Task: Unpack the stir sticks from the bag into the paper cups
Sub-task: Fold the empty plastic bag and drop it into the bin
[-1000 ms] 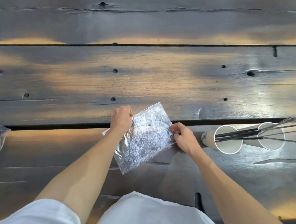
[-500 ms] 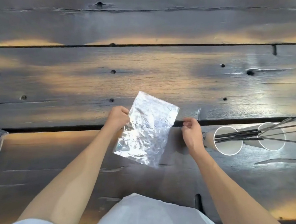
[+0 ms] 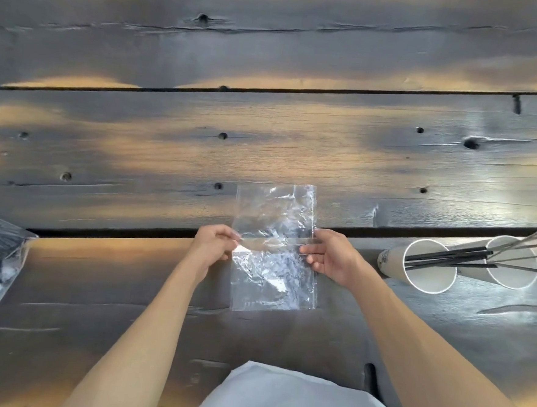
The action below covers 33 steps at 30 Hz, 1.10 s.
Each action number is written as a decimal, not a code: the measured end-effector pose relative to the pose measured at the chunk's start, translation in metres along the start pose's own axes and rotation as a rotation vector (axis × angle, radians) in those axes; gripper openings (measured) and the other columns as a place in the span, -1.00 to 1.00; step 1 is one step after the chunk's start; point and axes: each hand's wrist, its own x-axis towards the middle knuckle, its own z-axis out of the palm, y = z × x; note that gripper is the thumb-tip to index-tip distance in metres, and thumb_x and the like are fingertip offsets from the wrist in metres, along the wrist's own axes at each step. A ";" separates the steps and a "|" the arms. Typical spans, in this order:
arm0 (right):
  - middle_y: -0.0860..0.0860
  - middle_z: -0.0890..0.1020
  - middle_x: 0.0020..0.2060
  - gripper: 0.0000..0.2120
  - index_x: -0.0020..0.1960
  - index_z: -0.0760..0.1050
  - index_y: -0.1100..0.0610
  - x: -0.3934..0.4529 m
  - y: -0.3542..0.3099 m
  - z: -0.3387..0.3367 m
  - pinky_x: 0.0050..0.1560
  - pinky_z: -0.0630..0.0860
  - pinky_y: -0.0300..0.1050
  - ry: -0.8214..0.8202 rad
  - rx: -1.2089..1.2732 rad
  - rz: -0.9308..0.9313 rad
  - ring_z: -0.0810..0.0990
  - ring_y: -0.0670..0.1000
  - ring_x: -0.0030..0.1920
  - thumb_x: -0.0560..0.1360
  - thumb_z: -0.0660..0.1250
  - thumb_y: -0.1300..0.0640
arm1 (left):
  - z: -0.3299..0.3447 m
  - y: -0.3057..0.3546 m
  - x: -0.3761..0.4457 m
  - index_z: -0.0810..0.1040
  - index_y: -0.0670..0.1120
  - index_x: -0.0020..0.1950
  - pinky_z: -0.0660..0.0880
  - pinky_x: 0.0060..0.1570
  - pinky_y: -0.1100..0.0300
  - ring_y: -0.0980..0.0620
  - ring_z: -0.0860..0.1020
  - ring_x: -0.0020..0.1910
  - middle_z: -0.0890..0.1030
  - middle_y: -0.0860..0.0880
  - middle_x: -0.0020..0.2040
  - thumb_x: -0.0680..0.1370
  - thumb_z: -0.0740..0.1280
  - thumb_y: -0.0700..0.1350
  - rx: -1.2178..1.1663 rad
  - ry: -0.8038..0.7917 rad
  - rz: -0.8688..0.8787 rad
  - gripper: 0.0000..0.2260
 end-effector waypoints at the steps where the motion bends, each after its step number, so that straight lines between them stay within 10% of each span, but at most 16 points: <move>1: 0.20 0.65 -0.26 -0.75 0.24 0.39 0.23 0.001 -0.001 0.001 -0.49 0.43 -0.16 -0.003 0.001 -0.003 0.53 0.06 -0.44 0.66 0.17 0.09 | 0.000 -0.002 0.000 0.68 -0.15 -0.11 0.49 -0.24 0.23 0.06 0.54 -0.20 0.67 -0.02 -0.16 0.48 0.39 -0.37 0.014 0.009 0.005 -0.85; 12: 0.29 0.68 0.06 -0.64 0.24 0.48 0.31 0.004 -0.001 0.001 -0.30 0.57 -0.09 -0.009 -0.178 -0.048 0.67 0.16 -0.18 0.66 0.17 0.02 | -0.001 -0.004 -0.001 0.66 -0.21 -0.07 0.34 -0.52 0.29 0.12 0.47 -0.53 0.66 -0.10 -0.36 0.49 0.36 -0.33 0.039 0.049 -0.017 -0.90; 26: 0.13 0.69 0.12 -0.29 0.20 0.59 0.21 -0.003 0.001 -0.002 0.14 0.60 0.08 -0.037 -0.251 -0.095 0.67 0.16 0.13 0.62 -0.07 -0.32 | -0.004 -0.007 0.003 0.65 -0.27 -0.02 0.49 -0.45 0.28 -0.02 0.64 -0.36 0.73 -0.25 -0.16 0.65 0.22 0.04 -0.306 0.020 -0.228 -0.61; 33: 0.16 0.69 0.13 -0.23 0.22 0.58 0.28 -0.002 0.004 -0.005 0.19 0.58 0.10 -0.045 -0.236 -0.115 0.69 0.16 0.11 0.61 -0.09 -0.34 | -0.001 -0.009 0.005 0.64 -0.29 0.01 0.63 -0.28 0.21 -0.06 0.70 -0.26 0.74 -0.21 -0.18 0.51 0.47 -0.17 -0.354 0.060 -0.243 -0.81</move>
